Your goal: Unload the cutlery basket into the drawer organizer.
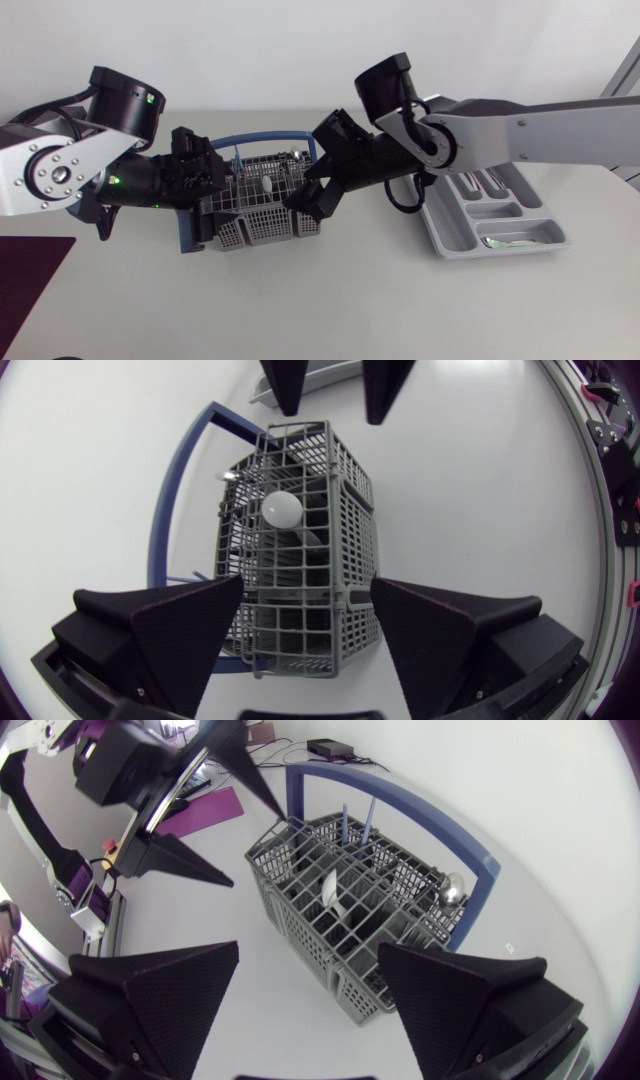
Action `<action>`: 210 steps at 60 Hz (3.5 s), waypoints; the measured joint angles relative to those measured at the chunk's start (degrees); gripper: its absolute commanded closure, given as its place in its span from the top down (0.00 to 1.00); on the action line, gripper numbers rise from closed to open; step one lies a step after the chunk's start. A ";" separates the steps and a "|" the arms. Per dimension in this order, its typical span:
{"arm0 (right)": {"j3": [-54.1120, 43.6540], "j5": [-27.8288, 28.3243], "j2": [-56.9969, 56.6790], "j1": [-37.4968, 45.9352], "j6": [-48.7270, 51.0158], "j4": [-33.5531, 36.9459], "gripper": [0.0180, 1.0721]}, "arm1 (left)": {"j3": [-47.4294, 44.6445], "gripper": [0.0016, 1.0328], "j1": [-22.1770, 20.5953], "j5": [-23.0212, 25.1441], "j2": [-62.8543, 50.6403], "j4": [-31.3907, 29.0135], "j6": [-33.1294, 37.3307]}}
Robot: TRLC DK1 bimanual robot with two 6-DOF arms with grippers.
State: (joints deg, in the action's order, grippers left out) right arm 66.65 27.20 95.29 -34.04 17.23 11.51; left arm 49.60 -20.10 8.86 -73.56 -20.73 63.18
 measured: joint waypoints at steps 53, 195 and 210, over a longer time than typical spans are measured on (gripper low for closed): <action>8.02 -1.68 6.75 -3.43 -5.27 1.77 0.95 | 4.02 0.21 9.16 17.55 -7.37 -2.99 -6.71; 19.28 -7.76 13.55 -4.90 -12.57 8.09 0.05 | -5.11 0.21 11.80 16.41 7.63 2.47 -17.18; 18.78 -6.58 9.11 -4.92 -12.59 9.94 0.05 | -6.47 0.21 11.78 16.39 7.52 3.78 -17.38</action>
State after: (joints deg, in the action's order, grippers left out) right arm 85.43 20.62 104.40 -38.96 4.64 21.45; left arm 43.13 -8.32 25.26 -66.04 -16.95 45.80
